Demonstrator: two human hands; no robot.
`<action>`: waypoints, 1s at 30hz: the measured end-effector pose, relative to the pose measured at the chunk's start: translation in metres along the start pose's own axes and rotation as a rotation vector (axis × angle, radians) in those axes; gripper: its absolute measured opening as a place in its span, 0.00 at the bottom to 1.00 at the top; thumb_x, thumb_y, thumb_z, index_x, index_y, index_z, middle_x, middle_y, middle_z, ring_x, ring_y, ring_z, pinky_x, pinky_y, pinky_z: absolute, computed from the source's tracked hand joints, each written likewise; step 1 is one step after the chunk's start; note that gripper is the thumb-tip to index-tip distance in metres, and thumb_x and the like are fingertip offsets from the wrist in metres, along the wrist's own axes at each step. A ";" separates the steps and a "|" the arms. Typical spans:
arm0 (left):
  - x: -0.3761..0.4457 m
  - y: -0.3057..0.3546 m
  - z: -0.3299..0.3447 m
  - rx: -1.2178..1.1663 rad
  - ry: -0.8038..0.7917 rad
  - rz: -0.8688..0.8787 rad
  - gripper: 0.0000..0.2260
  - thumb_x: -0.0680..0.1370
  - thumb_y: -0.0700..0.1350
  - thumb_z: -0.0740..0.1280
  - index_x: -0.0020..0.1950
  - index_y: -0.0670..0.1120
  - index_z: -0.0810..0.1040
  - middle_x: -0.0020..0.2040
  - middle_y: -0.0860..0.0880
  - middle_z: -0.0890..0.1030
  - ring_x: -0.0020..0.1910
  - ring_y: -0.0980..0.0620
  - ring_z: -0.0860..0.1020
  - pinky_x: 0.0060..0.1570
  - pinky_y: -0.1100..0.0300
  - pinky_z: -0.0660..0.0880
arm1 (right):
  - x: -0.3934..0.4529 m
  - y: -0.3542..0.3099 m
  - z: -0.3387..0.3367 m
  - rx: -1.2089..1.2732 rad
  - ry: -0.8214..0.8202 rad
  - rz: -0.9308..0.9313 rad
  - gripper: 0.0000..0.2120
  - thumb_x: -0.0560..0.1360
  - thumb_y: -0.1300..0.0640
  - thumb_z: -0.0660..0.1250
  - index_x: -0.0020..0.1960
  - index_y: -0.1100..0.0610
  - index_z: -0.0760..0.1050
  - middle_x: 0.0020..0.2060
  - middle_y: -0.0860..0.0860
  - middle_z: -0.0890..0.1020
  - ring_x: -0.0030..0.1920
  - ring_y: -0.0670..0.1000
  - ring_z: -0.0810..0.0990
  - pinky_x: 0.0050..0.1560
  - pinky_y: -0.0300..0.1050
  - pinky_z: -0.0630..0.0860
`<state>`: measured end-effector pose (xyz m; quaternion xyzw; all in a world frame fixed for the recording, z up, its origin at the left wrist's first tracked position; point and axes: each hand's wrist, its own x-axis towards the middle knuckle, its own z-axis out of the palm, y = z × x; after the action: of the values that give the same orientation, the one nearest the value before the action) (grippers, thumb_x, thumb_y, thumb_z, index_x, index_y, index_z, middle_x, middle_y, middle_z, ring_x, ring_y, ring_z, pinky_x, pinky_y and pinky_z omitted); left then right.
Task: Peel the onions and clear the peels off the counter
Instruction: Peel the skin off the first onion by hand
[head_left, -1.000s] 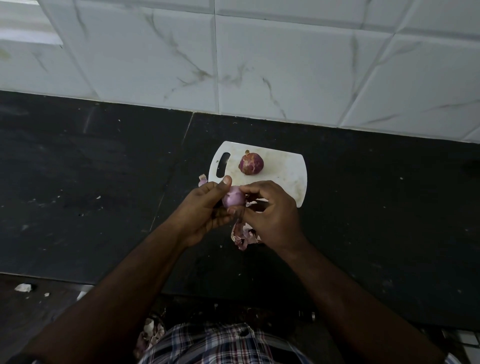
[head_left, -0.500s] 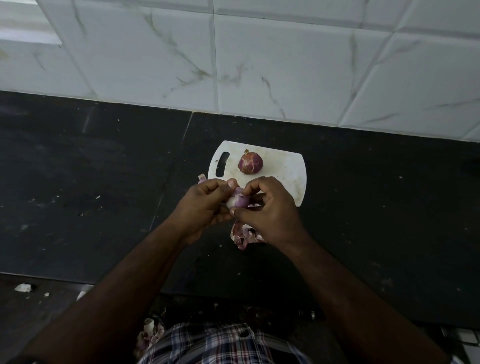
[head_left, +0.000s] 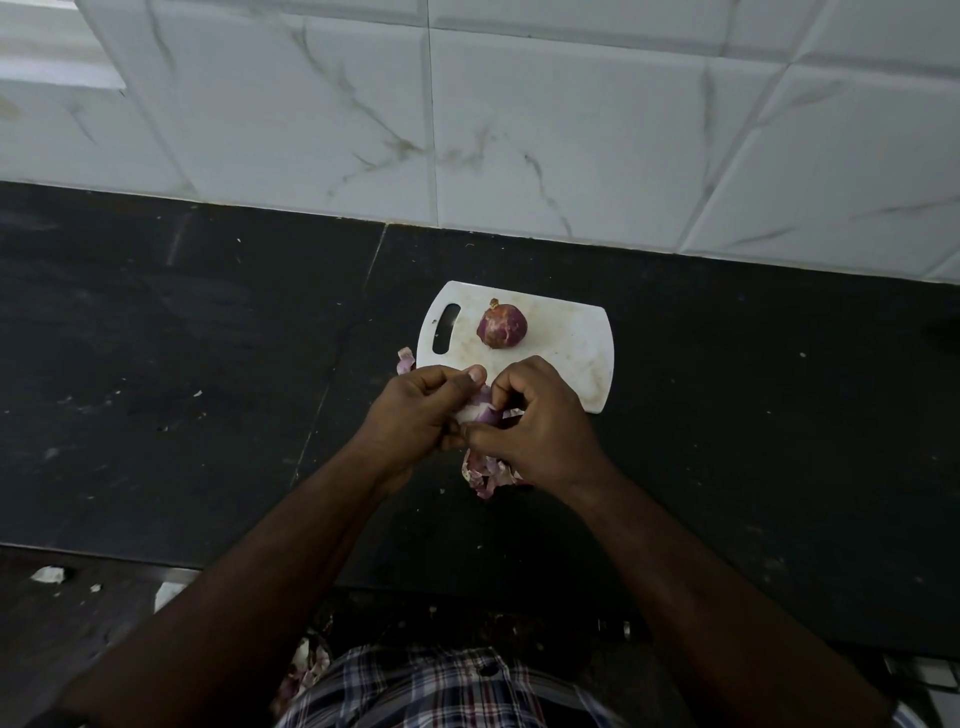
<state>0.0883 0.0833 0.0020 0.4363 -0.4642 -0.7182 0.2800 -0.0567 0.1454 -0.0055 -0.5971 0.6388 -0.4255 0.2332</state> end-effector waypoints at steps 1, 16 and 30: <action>0.000 0.000 0.001 -0.006 0.005 -0.003 0.21 0.72 0.55 0.71 0.53 0.37 0.82 0.44 0.41 0.85 0.41 0.47 0.83 0.42 0.55 0.82 | 0.000 0.001 0.000 -0.001 0.006 -0.003 0.15 0.65 0.59 0.78 0.36 0.52 0.70 0.40 0.49 0.74 0.39 0.44 0.74 0.39 0.29 0.71; 0.002 0.001 0.002 0.037 0.100 0.018 0.15 0.77 0.54 0.70 0.45 0.42 0.75 0.42 0.44 0.85 0.33 0.53 0.81 0.30 0.61 0.77 | 0.001 -0.007 -0.003 -0.020 0.047 -0.044 0.11 0.66 0.56 0.79 0.42 0.54 0.78 0.42 0.46 0.78 0.44 0.44 0.79 0.44 0.38 0.78; -0.002 0.003 0.007 0.142 0.145 0.013 0.15 0.80 0.51 0.69 0.48 0.39 0.80 0.34 0.45 0.82 0.25 0.55 0.77 0.26 0.64 0.74 | 0.002 0.000 0.000 -0.019 -0.021 -0.041 0.13 0.66 0.55 0.80 0.42 0.55 0.77 0.41 0.47 0.77 0.43 0.46 0.78 0.45 0.48 0.80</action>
<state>0.0831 0.0867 0.0067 0.5031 -0.4953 -0.6481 0.2857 -0.0575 0.1436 -0.0054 -0.6165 0.6280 -0.4181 0.2254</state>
